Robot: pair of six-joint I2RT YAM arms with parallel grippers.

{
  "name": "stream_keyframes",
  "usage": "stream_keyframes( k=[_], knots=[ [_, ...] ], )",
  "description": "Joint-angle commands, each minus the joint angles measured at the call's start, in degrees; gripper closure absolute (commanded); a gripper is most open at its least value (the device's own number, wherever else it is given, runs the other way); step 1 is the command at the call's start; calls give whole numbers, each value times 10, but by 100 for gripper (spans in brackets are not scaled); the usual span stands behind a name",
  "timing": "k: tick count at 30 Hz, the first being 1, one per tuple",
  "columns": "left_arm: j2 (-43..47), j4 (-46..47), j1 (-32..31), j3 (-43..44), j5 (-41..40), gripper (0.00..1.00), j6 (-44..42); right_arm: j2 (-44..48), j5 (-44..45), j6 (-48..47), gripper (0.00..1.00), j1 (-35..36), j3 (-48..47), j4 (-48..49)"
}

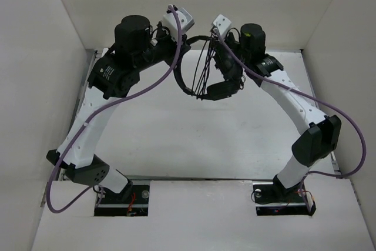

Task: Wrap the headphones

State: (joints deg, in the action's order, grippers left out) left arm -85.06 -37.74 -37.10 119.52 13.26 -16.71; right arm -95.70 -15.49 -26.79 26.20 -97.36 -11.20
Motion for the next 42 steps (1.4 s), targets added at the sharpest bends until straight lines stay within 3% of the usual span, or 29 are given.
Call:
stream_keyframes(
  k=[1, 10, 15, 22, 31, 36, 39, 42],
  knots=[
    [4, 56, 11, 44, 32, 100, 46, 13, -145, 150, 90, -1, 29, 6],
    [-17, 81, 53, 112, 28, 100, 87, 52, -323, 422, 78, 36, 182, 198],
    [-27, 102, 86, 147, 22, 100, 114, 61, -358, 561, 72, 69, 266, 349],
    [-24, 136, 130, 154, -4, 100, 142, 50, -401, 663, 67, 101, 294, 454],
    [-23, 196, 164, 141, -107, 100, 133, 46, -425, 677, 70, 149, 321, 480],
    [-13, 231, 170, 99, -163, 100, 117, 53, -433, 652, 98, 159, 305, 469],
    [-5, 259, 168, 59, -206, 100, 86, 70, -426, 599, 100, 158, 278, 396],
    [5, 295, 167, 8, -244, 100, 53, 92, -385, 483, 100, 142, 232, 244]
  ],
)
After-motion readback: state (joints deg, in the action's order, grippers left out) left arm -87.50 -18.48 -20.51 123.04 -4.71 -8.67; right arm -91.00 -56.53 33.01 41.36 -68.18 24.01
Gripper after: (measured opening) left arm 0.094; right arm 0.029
